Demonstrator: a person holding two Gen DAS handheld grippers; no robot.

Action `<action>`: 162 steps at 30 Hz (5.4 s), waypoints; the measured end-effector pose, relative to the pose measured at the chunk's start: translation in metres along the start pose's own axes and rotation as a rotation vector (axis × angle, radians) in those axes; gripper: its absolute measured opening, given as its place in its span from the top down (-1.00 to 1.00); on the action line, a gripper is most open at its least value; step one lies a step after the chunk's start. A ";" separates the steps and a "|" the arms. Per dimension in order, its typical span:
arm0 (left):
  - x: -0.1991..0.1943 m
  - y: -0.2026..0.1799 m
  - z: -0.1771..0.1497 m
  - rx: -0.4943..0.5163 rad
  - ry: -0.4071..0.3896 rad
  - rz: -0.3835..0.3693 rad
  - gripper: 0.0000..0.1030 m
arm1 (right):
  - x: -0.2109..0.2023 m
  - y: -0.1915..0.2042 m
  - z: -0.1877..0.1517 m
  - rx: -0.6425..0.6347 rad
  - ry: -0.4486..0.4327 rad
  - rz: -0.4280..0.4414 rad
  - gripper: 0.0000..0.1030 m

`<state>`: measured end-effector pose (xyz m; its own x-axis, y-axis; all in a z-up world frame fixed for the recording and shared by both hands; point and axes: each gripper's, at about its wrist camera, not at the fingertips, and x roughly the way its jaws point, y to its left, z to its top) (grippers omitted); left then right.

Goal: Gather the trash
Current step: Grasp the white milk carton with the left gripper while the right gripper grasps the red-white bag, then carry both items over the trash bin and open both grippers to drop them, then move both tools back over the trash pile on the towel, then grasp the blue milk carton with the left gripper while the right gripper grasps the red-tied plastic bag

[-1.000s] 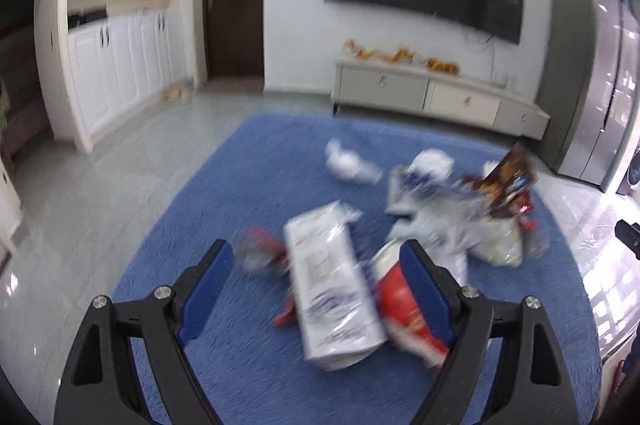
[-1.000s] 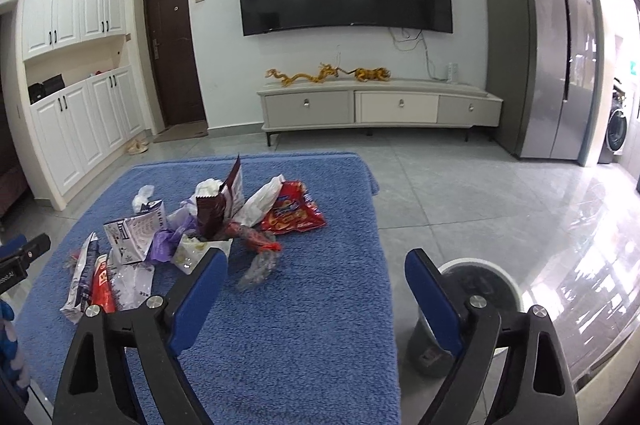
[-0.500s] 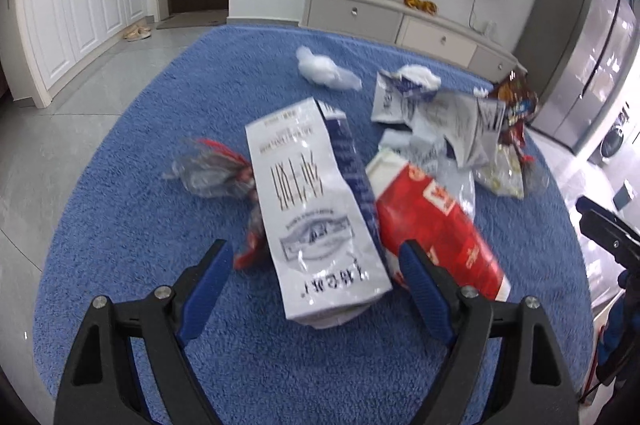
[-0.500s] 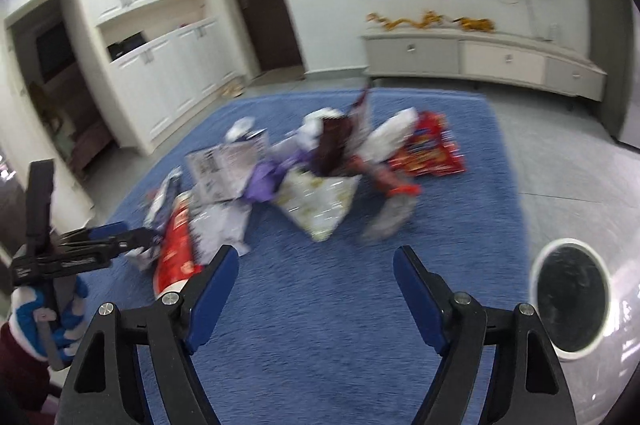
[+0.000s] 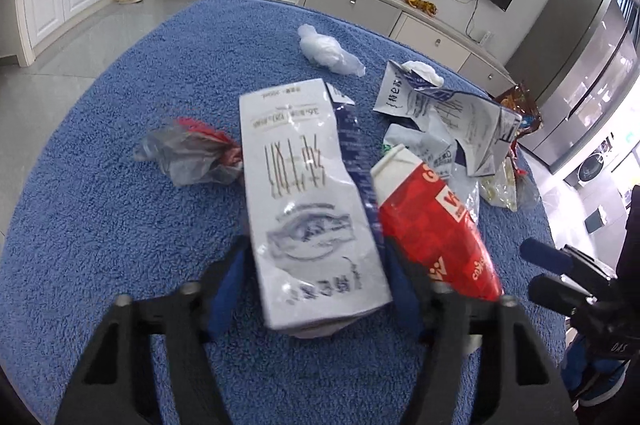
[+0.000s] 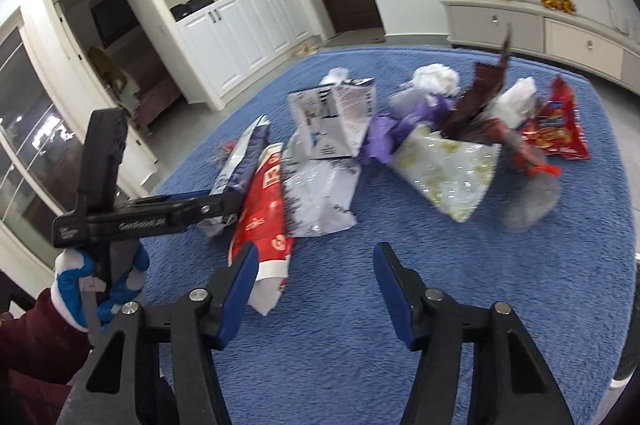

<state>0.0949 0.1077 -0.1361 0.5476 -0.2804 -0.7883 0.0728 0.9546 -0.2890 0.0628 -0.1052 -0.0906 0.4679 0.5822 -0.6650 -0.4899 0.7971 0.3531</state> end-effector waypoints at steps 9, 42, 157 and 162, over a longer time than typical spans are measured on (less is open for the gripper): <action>-0.027 0.013 -0.005 -0.014 -0.058 -0.055 -0.07 | 0.028 0.013 0.008 -0.019 0.065 0.084 0.13; -0.127 0.038 -0.019 -0.017 -0.261 -0.035 -0.07 | 0.062 0.038 0.033 0.091 0.128 0.310 0.81; 0.065 -0.127 0.072 0.227 0.140 -0.056 -0.33 | -0.028 -0.155 0.010 0.612 -0.104 -0.149 0.26; 0.056 -0.105 0.072 0.184 0.117 -0.089 -0.31 | -0.019 -0.162 0.008 0.611 -0.084 -0.116 0.26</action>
<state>0.1781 -0.0009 -0.1111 0.4330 -0.3638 -0.8247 0.2735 0.9248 -0.2644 0.1394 -0.2440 -0.1294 0.5612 0.4773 -0.6762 0.0649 0.7890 0.6109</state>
